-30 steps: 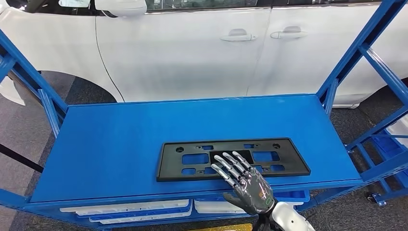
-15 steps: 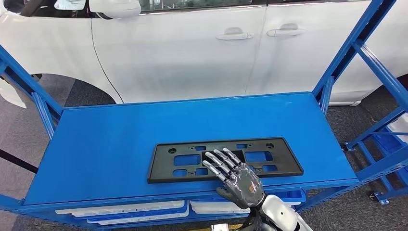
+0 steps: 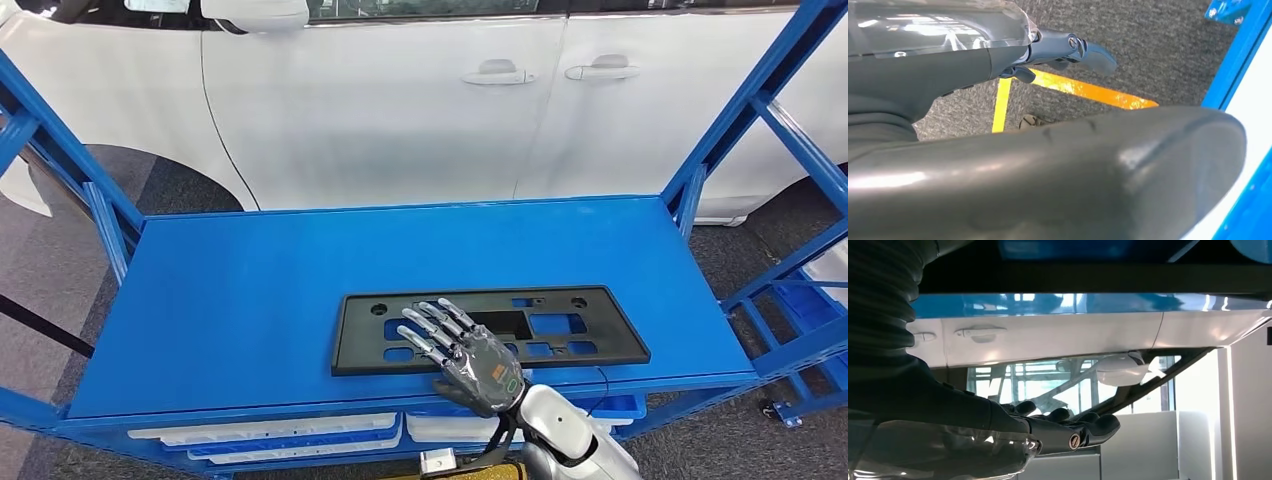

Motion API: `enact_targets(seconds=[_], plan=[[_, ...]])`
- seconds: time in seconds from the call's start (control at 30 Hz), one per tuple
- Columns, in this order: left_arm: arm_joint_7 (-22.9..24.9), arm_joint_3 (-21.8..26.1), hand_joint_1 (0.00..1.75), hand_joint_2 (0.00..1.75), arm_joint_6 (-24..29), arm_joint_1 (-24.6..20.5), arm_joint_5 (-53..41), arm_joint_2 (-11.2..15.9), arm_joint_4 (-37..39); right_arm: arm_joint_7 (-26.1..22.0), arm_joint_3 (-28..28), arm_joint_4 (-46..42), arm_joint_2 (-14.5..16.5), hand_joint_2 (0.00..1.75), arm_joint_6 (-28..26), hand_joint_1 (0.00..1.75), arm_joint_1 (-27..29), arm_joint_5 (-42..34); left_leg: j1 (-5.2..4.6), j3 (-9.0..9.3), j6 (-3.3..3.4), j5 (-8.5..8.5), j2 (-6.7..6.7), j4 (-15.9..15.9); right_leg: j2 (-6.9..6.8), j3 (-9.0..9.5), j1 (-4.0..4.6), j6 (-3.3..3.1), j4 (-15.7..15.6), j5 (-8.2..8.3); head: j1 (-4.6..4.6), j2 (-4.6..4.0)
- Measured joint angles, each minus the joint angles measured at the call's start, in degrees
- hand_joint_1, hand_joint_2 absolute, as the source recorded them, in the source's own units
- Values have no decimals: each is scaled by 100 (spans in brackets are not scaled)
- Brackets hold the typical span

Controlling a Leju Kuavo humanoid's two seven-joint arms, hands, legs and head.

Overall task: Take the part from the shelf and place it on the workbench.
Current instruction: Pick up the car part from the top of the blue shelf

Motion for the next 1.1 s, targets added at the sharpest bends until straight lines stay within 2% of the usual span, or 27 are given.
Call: enact_targets(seconds=[0.07, 0.13, 0.2, 0.27, 0.33, 0.37, 0.4, 0.43, 0.47, 0.53, 0.57, 0.6, 0.67, 0.73, 0.77, 0.83, 0.87, 0.9, 0.93, 0.97, 1.03, 1.07, 1.1], plan=[[-12, -1, 0, 0, -14, -6, -31, -8, 0, 87, 98, 118, 28, 175, -54, 0, -160, 146, -26, -11, -39, -8, -3, 17, 0, 265, 25, -58, -590, 184, 0, 0], [-21, -2, 0, 0, -21, -8, -53, -10, 0, 218, 200, 222, 53, 175, -91, 0, -264, 414, -35, -30, -97, -5, -2, 20, 1, 299, 42, -89, -714, 187, 0, 0], [-44, -3, 0, 0, -31, -7, -70, -4, 0, 465, 306, 360, 67, 175, -83, 0, -394, 805, -25, -65, -159, -59, 0, 82, -2, 302, 14, -145, -748, 217, 0, 0], [-73, -4, 0, 0, -52, -11, -83, 3, 0, 757, 414, 574, 76, 175, -71, 0, -606, 1118, -9, -258, -212, -318, 0, 508, -7, 310, -12, -199, -787, 246, 0, 0], [-87, -5, 0, 0, -72, -10, -91, 3, 0, 923, 500, 811, 87, 175, -70, 0, -786, 1229, 12, -622, -254, -681, -1, 1288, -14, 301, -4, -215, -786, 247, 0, 0], [-92, -6, 0, 0, -79, -4, -95, 3, 0, 967, 531, 920, 95, 175, -70, 0, -849, 1256, 22, -772, -271, -776, -1, 1596, -18, 298, -2, -217, -783, 246, 0, 0], [-96, -6, 0, 0, -83, 3, -97, 4, 0, 1023, 558, 1037, 106, 175, -74, 0, -913, 1287, 31, -835, -285, -764, 0, 1719, -21, 296, -2, -217, -778, 246, 0, 0], [-100, -6, 0, 0, -86, 8, -102, 7, 0, 1099, 583, 1177, 131, 175, -91, 0, -997, 1325, 41, -783, -293, -636, 0, 1601, -19, 297, -4, -214, -771, 244, 0, 0], [-106, -6, 0, 0, -89, 9, -111, 12, 0, 1183, 605, 1341, 167, 175, -118, 5, -1105, 1362, 52, -629, -295, -428, 1, 1276, -13, 301, -8, -206, -762, 239, 0, 0], [-114, -7, 0, 0, -93, -4, -131, 23, 0, 1355, 632, 1714, 243, 175, -191, 93, -1357, 1431, 60, -241, -267, -90, 0, 462, 1, 301, -3, -164, -732, 222, 0, 0], [-117, -7, 0, 0, -95, -14, -139, 26, 0, 1419, 635, 1883, 268, 175, -220, 136, -1469, 1454, 55, -122, -239, -19, -4, 207, 5, 296, 6, -132, -720, 218, 0, 0], [-118, -8, 0, 0, -95, -19, -143, 27, 0, 1479, 635, 2054, 289, 175, -243, 175, -1569, 1475, 48, -72, -205, -12, -10, 88, 6, 289, 17, -97, -714, 220, 0, 0], [-120, -7, 0, 0, -89, -11, -144, 27, 0, 1581, 622, 2388, 328, 175, -268, 175, -1746, 1506, 40, -76, -130, 0, -17, 70, 7, 277, 21, -31, -720, 233, 0, 0], [-124, -5, 0, 0, -78, -6, -138, 27, 0, 1675, 571, 2731, 358, 175, -276, 175, -1912, 1521, 49, -74, -51, 34, -12, 36, 6, 217, 3, 27, -582, 129, 0, 0], [-127, -5, 0, 0, -74, -9, -135, 28, 0, 1714, 537, 2887, 364, 175, -278, 175, -1984, 1521, 57, -75, -17, 52, -10, 19, 5, 111, -5, 51, -347, -18, 0, 0], [-132, -2, 0, 0, -68, -9, -121, 31, 0, 1768, 476, 3165, 372, 175, -284, 175, -2074, 1521, 47, -94, 19, 62, -11, 17, 3, -242, -12, 81, 412, -394, 0, 0], [-134, -1, 0, 0, -64, -2, -111, 33, 0, 1788, 451, 3276, 373, 175, -290, 175, -2092, 1521, 38, -101, 25, 64, -14, 18, 2, -414, -12, 89, 764, -518, 0, 0], [-135, 2, 0, 0, -62, 6, -101, 34, 0, 1811, 427, 3374, 378, 175, -301, 175, -2103, 1521, 30, -102, 29, 65, -17, 20, 3, -506, -11, 86, 942, -535, 0, 0], [-135, 3, 0, 0, -60, 14, -94, 36, 0, 1839, 405, 3452, 384, 175, -319, 175, -2118, 1523, 21, -97, 29, 65, -20, 22, 3, -486, -9, 73, 888, -436, 0, 0], [-135, 4, 0, 0, -61, 20, -90, 37, 0, 1869, 384, 3517, 396, 175, -341, 175, -2140, 1527, 10, -86, 27, 63, -22, 23, 3, -348, -2, 44, 596, -243, 0, 0], [-137, 5, 0, 0, -68, 19, -83, 31, 1, 1934, 342, 3618, 424, 175, -378, 175, -2199, 1546, -15, -67, 11, 53, -24, 25, -2, 62, 31, -50, -247, 131, 0, 0], [-138, 7, 0, 0, -72, 18, -77, 28, 2, 1958, 320, 3663, 446, 175, -391, 175, -2227, 1560, -20, -68, -6, 50, -24, 28, -7, 202, 52, -88, -548, 227, 0, 0], [-142, 9, 0, 0, -75, 17, -69, 25, 3, 1977, 298, 3706, 469, 175, -399, 175, -2250, 1574, -20, -72, -31, 47, -24, 28, -12, 267, 73, -113, -699, 253, 0, 0]])
